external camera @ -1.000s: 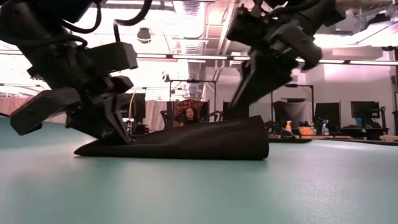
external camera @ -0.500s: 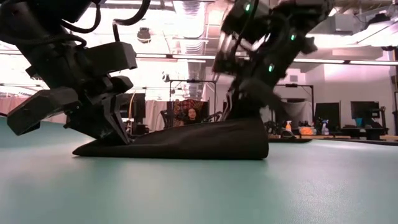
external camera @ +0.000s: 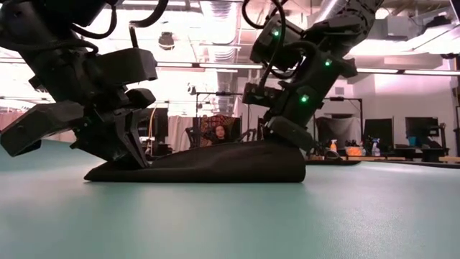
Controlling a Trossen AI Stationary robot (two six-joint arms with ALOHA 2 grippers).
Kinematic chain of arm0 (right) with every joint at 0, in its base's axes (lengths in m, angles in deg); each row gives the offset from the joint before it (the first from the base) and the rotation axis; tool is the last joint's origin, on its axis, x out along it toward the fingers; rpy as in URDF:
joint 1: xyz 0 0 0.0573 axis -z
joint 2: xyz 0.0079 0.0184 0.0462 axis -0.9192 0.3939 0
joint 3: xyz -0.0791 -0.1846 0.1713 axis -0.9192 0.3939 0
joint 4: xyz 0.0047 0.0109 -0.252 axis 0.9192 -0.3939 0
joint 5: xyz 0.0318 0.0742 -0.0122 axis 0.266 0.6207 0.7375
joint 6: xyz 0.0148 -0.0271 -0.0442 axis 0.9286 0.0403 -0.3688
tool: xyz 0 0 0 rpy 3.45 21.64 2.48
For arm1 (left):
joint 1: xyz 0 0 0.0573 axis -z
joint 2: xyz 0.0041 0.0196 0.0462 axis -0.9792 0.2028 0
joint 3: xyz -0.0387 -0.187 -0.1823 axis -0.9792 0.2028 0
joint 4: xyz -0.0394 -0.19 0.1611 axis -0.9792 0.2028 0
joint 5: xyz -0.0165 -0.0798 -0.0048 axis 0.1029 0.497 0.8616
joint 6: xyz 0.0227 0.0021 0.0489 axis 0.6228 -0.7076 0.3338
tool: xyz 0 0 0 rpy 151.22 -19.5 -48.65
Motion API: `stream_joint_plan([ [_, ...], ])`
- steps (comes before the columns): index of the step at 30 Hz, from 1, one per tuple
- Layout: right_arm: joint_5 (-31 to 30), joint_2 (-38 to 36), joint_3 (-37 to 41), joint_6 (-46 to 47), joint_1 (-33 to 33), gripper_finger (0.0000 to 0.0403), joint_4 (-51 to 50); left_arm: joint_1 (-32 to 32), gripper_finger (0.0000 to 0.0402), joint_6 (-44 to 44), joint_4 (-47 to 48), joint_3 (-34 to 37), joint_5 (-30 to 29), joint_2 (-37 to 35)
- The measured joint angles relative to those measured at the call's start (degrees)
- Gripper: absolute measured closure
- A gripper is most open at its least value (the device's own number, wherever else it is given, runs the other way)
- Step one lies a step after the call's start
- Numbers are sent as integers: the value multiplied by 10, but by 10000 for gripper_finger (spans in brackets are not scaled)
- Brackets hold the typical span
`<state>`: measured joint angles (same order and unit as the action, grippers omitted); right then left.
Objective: Roll towel into tight, uniform cylinder
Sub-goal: Roll the black towel
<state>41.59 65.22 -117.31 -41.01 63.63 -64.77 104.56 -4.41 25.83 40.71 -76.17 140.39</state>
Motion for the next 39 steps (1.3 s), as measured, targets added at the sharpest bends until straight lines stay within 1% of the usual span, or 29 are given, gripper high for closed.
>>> stream_joint_plan([
  [4,-5,-25,2,-27,-1,262,-15,0,401,0,1,0,0,0],
  [8,-34,-82,2,-41,0,262,-23,0,401,0,2,0,1,0],
  [10,-32,-108,2,-42,0,262,-32,0,401,0,2,0,1,0],
  [12,-5,-130,2,-36,-5,262,-36,0,401,0,2,0,1,0],
  [15,75,-152,2,-34,-27,265,-20,0,402,0,2,0,1,0],
  [17,85,-156,1,-30,-51,268,-7,0,401,0,2,0,1,0],
  [21,76,-142,1,-15,-93,270,11,0,401,0,2,0,2,0],
  [26,20,-84,1,-13,-120,270,46,0,401,0,2,0,2,0],
  [28,2,-63,1,-12,-122,270,54,0,401,0,1,0,2,0],
  [34,0,-4,1,18,-116,270,54,0,401,-1,-3,0,1,0],
  [39,-3,22,-1,38,-118,270,60,5,401,4,-9,-18,6,-1],
])
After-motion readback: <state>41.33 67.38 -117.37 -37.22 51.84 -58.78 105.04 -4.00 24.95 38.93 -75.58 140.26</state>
